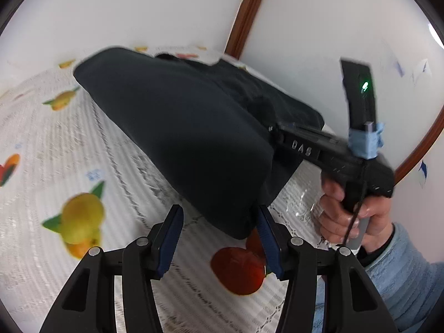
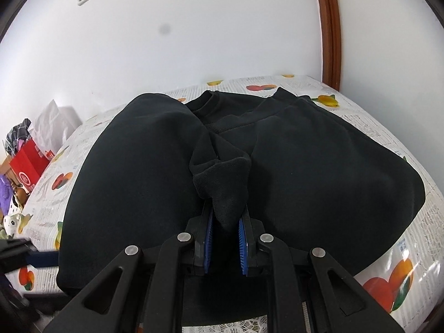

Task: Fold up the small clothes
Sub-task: 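Grasp the folded sweatshirt edge with the right tool and lift it, then fold the lifted sweatshirt half over the other half with the right tool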

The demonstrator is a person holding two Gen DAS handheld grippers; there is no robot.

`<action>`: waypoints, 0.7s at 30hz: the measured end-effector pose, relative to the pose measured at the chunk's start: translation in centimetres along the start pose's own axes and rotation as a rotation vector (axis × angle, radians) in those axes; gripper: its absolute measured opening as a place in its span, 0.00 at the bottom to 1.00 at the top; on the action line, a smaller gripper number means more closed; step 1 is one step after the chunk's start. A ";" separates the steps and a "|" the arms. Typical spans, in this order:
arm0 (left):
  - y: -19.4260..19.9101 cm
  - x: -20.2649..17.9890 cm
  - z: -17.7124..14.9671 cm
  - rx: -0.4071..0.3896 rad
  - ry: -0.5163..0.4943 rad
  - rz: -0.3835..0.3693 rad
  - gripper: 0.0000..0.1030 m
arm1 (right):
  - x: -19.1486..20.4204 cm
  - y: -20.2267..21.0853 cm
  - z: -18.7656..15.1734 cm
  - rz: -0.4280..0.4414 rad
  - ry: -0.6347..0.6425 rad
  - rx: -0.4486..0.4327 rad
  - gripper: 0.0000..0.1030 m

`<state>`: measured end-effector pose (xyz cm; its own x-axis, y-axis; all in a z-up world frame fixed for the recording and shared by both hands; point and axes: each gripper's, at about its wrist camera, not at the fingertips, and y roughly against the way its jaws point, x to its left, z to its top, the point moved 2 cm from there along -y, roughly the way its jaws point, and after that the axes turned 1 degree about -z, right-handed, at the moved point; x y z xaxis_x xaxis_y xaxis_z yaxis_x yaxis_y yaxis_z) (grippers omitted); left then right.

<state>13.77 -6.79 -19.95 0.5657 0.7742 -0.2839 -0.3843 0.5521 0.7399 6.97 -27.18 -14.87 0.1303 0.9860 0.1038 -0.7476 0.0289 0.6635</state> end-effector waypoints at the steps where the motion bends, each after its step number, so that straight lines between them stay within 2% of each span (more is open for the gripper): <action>1: -0.4 -0.1 0.1 0.008 0.000 0.006 0.50 | 0.0 -0.1 0.0 0.000 0.008 0.002 0.15; 4: -1.1 0.1 0.0 -0.001 0.008 0.038 0.48 | 0.3 -0.4 0.2 -0.008 0.044 0.016 0.14; 6: -0.9 0.5 0.1 -0.019 0.026 0.017 0.28 | 0.6 -0.7 0.4 -0.011 0.066 0.021 0.14; 9: -0.1 1.4 0.0 -0.056 0.033 0.052 0.19 | 1.2 -1.1 0.7 0.002 0.087 0.022 0.13; 14: 1.3 4.8 -0.1 -0.087 0.080 0.104 0.15 | 3.1 -2.4 1.6 0.044 0.101 0.035 0.12; 21: 5.1 10.0 -1.8 -0.136 0.160 0.164 0.14 | 8.8 -4.4 2.7 0.109 0.158 0.055 0.12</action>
<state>16.15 4.28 -20.07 0.3693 0.8900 -0.2673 -0.5623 0.4430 0.6983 13.16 -19.04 -14.87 -0.0569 0.9964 0.0628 -0.7144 -0.0846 0.6946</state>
